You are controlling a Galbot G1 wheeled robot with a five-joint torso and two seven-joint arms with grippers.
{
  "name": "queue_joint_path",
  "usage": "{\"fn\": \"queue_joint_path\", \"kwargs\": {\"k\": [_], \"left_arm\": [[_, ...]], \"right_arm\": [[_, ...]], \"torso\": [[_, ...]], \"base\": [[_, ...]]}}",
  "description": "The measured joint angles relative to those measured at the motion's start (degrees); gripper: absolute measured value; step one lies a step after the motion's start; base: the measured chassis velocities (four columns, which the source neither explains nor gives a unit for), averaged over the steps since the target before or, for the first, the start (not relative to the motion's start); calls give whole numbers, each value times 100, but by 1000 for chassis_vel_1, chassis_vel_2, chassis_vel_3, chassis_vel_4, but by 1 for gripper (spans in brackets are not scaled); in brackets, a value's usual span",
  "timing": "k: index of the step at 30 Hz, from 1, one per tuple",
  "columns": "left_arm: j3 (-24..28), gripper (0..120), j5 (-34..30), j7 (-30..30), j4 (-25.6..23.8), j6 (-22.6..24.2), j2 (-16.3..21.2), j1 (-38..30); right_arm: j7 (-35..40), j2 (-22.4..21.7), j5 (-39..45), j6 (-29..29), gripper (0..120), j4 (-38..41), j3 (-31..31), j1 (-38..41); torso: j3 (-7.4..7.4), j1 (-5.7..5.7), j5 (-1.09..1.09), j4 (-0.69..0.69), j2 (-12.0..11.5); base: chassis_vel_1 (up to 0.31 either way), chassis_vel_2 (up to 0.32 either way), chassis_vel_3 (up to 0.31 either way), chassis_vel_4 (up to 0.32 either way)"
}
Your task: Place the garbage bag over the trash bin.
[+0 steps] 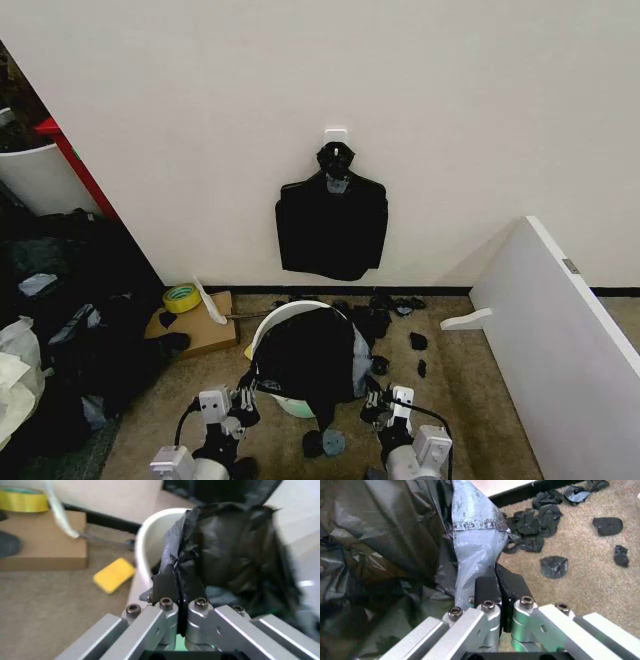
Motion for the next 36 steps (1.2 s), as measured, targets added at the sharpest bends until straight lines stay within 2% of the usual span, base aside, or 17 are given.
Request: {"fn": "queue_joint_path", "kwargs": {"k": [10, 26, 36], "left_arm": [[-517, 0, -356, -79, 338, 122, 204, 150], [-371, 0, -367, -111, 680, 451, 329, -89], [-212, 0, -540, -266, 1208, 773, 166, -1050]], "right_arm": [[-4, 44, -262, -165, 0, -302, -71, 140], [-66, 20, -467, -413, 0, -717, -71, 260], [-94, 233, -538, -195, 0, -1164, -56, 695]], "torso": [[0, 0, 0, 0, 0], [0, 0, 0, 0, 0], [0, 1, -8, 1, 0]], "base": [[0, 0, 0, 0], [0, 0, 0, 0], [0, 0, 0, 0]]}}
